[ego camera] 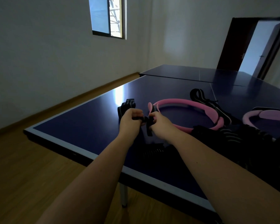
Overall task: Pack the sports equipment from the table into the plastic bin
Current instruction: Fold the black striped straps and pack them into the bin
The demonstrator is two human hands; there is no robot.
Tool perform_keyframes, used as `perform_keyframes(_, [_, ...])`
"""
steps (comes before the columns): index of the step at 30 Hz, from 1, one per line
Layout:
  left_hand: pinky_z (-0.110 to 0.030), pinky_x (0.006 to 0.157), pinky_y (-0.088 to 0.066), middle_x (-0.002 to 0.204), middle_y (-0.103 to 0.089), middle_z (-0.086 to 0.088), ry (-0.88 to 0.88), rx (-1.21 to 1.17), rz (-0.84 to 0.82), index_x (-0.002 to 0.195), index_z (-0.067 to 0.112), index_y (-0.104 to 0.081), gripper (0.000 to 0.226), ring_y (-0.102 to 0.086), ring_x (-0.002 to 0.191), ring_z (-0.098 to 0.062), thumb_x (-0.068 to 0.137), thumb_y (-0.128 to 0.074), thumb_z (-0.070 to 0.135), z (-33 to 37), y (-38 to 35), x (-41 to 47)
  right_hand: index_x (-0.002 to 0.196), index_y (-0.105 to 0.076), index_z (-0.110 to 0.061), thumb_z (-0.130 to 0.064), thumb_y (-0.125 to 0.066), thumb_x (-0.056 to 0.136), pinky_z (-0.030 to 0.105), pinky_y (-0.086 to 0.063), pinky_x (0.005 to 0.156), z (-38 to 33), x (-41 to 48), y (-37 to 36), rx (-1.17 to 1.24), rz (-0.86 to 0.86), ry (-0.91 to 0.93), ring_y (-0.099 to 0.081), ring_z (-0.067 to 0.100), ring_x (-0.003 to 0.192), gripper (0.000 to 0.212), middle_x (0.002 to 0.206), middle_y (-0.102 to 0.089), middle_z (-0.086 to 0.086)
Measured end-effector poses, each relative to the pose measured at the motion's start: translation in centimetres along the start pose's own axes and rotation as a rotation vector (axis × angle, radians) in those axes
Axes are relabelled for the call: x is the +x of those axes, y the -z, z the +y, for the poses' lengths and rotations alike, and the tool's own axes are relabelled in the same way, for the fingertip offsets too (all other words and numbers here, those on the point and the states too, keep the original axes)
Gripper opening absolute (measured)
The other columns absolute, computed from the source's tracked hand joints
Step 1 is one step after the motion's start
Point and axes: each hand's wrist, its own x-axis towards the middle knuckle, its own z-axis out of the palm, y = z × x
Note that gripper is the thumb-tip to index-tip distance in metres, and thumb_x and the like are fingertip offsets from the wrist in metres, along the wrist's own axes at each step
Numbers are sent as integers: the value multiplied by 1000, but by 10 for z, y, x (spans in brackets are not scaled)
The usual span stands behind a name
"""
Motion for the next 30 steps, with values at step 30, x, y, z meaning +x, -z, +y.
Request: perform_keyframes(30, [-7, 79, -43, 102, -54, 1, -472, 227, -50, 92, 36, -65, 19, -54, 95, 0, 96, -62, 17, 56, -5, -55, 100, -73, -21, -3, -68, 88, 37, -57, 85, -15, -78, 73, 493, 286, 406, -70, 20, 99, 22, 103, -74, 2])
